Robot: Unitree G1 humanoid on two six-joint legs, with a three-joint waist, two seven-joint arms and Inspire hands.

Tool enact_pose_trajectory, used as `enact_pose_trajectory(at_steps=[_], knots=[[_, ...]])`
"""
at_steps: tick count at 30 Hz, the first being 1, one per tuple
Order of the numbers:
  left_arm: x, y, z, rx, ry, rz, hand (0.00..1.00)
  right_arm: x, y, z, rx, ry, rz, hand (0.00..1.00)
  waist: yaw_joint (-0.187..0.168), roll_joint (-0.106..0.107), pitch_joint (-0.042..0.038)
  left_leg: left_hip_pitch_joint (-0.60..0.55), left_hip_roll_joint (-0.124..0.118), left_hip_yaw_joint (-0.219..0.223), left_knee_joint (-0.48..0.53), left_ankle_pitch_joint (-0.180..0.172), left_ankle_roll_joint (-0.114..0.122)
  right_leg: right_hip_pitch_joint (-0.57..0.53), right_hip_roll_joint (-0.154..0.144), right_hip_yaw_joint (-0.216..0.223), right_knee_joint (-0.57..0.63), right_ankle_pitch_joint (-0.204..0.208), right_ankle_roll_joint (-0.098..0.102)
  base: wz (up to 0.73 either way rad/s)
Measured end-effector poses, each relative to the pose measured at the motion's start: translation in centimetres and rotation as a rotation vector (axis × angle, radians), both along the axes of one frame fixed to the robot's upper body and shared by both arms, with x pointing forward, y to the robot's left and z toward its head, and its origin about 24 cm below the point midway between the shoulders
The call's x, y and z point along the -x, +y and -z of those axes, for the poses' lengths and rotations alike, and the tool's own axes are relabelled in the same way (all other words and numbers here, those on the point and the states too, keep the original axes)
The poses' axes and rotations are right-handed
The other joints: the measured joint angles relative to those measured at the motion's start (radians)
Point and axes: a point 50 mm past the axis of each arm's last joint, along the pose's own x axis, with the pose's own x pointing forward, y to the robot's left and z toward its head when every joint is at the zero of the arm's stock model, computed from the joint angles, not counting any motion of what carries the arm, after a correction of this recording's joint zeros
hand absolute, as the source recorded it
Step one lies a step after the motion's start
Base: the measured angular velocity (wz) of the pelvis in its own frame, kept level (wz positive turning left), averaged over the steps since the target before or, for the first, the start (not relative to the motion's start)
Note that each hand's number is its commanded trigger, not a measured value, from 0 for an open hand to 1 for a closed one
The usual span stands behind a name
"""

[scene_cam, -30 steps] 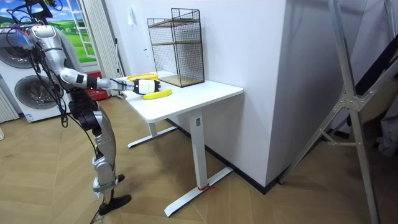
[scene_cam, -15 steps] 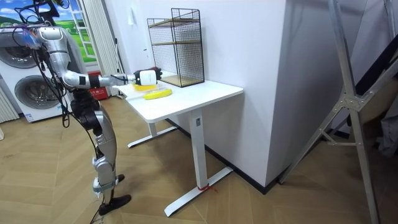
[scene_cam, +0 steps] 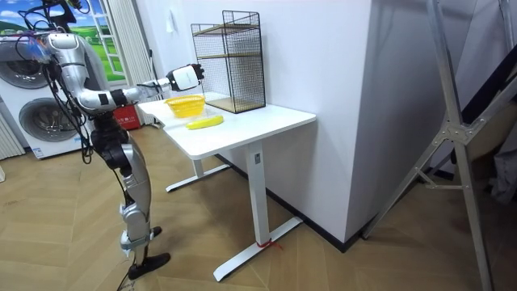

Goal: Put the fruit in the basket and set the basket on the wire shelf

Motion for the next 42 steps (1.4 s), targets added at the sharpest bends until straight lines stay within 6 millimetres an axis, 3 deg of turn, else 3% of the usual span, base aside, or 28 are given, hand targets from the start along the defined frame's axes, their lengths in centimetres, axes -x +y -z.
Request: enact_pose_trajectory(at_steps=[8, 15, 20, 21, 22, 23, 29, 42], knots=[[-0.9, -0.1, 0.1, 0.005, -0.001, 0.025, 0.0, 0.1, 1.7, 0.4, 0.31, 0.012, -0.11, 1.0, 0.02, -0.003, 0.002, -0.002, 0.0, -0.003, 0.001, 0.0, 0.001, -0.002, 0.0, 0.002, 0.003, 0.0, 0.0, 0.0], [-1.8, 0.2, 0.0, -0.001, -0.015, 0.058, 0.0, 0.2, 2.9, 0.7, 0.383, 0.026, -0.21, 1.0, 0.057, -0.014, 0.01, -0.007, 0.0, -0.006, -0.003, 0.0, 0.001, -0.008, 0.0, -0.006, 0.001, 0.0, 0.0, 0.01], [-2.2, 0.5, -0.1, -0.009, -0.023, 0.062, 0.0, 0.4, 3.7, 1.1, 0.441, 0.041, -0.277, 1.0, 0.075, -0.017, 0.0101, -0.008, -0.001, -0.025, -0.003, 0.0, 0.001, -0.002, -0.003, -0.048, 0.002, 0.0, 0.0, 0.08], [-2.2, 0.6, -0.1, -0.011, -0.022, 0.063, 0.0, 0.4, 3.7, 1.2, 0.443, 0.045, -0.285, 0.82, 0.075, -0.017, 0.01, -0.008, -0.001, -0.032, -0.002, 0.0, 0.001, 0.001, -0.003, -0.055, 0.002, 0.0, 0.0, 0.14], [-2.2, 0.6, -0.1, -0.012, -0.022, 0.063, 0.0, 0.4, 3.7, 1.2, 0.445, 0.046, -0.289, 0.34, 0.074, -0.017, 0.0101, -0.007, -0.001, -0.032, -0.002, 0.0, 0.001, 0.001, -0.003, -0.055, 0.002, 0.0, 0.0, 0.09], [-2.2, 0.6, -0.1, -0.012, -0.024, 0.063, 0.0, 0.4, 3.8, 1.3, 0.445, 0.052, -0.295, 0.0, 0.077, -0.017, 0.0103, -0.007, -0.001, -0.032, -0.002, 0.0, 0.0, 0.002, -0.003, -0.055, 0.001, 0.0, 0.0, 0.0], [-2.4, 0.6, -0.1, -0.003, -0.026, 0.065, 0.0, 0.4, 3.5, 2.7, 0.469, 0.132, -0.318, 0.0, 0.078, -0.016, 0.0104, -0.01, -0.001, -0.032, 0.0, 0.001, 0.0, 0.001, -0.003, -0.057, 0.001, 0.0, 0.0, 0.0], [-2.6, 0.6, -0.2, 0.005, -0.028, 0.069, 0.0, 0.5, 3.5, 3.3, 0.475, 0.169, -0.355, 0.0, 0.077, -0.016, 0.01, -0.008, 0.0, -0.033, 0.002, 0.001, -0.001, 0.002, -0.003, -0.061, 0.002, 0.0, 0.0, 0.0]])
